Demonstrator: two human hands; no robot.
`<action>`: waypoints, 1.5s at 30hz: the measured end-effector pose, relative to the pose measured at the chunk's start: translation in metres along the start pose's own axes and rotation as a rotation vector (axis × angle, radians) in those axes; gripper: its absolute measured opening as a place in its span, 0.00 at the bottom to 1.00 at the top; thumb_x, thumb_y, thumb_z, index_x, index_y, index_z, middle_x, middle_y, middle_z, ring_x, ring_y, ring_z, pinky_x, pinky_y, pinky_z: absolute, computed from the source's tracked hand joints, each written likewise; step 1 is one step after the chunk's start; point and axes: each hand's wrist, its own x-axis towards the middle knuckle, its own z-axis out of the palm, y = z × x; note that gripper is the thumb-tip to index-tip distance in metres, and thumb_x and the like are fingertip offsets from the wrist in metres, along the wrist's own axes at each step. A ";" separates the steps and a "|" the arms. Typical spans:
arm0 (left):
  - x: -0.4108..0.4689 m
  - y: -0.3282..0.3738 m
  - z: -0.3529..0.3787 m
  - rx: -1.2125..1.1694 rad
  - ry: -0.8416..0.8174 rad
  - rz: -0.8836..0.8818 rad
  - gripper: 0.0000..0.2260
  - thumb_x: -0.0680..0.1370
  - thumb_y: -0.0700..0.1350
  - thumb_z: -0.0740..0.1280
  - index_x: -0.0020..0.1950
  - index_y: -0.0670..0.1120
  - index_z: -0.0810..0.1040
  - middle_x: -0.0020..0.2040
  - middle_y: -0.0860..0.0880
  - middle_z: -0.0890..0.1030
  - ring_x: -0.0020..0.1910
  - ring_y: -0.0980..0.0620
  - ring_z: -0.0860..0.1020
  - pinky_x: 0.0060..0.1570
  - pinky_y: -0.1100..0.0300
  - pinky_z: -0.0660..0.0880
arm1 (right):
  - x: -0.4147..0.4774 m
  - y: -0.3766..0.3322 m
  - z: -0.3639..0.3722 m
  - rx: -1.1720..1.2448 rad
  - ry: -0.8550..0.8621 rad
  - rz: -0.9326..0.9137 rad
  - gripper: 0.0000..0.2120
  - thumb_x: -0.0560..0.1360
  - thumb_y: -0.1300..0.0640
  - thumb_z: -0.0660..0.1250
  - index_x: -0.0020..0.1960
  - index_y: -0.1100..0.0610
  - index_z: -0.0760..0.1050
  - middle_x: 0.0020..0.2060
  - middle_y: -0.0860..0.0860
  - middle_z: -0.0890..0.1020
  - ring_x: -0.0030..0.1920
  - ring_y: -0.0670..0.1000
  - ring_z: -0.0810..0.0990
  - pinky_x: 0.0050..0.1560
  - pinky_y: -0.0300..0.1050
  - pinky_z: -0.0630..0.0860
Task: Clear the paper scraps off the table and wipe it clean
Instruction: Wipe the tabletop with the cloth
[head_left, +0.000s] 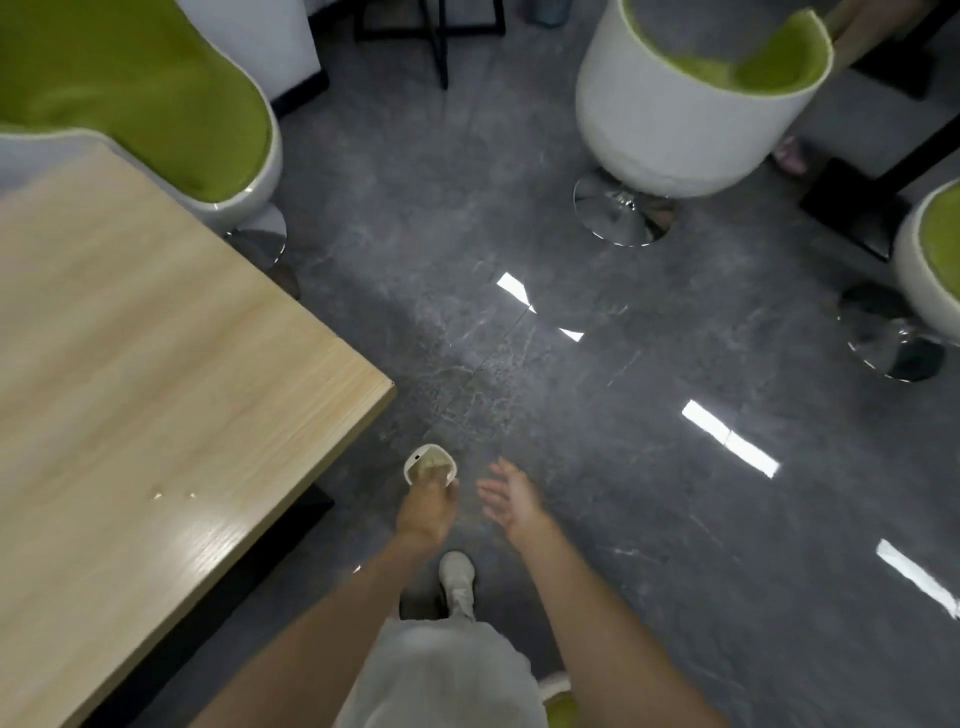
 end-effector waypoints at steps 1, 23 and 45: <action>-0.016 0.010 -0.016 0.124 0.026 0.088 0.19 0.83 0.44 0.55 0.73 0.40 0.65 0.72 0.40 0.66 0.70 0.43 0.66 0.66 0.57 0.63 | -0.018 -0.005 0.001 -0.178 0.039 -0.065 0.10 0.81 0.53 0.57 0.57 0.57 0.72 0.46 0.54 0.76 0.46 0.51 0.75 0.39 0.42 0.69; -0.283 -0.187 -0.220 0.332 0.522 -0.438 0.24 0.84 0.50 0.52 0.78 0.46 0.50 0.78 0.42 0.41 0.77 0.44 0.42 0.74 0.47 0.45 | -0.201 0.076 0.246 -1.934 -0.459 -0.964 0.28 0.78 0.57 0.57 0.76 0.55 0.52 0.74 0.55 0.56 0.72 0.58 0.57 0.66 0.51 0.65; -0.544 -0.425 -0.166 -0.116 0.755 -0.948 0.28 0.83 0.52 0.51 0.78 0.47 0.41 0.78 0.43 0.45 0.77 0.44 0.47 0.74 0.47 0.48 | -0.330 0.413 0.424 -2.263 -1.151 -1.141 0.30 0.77 0.56 0.59 0.76 0.54 0.52 0.76 0.55 0.47 0.75 0.58 0.50 0.67 0.51 0.62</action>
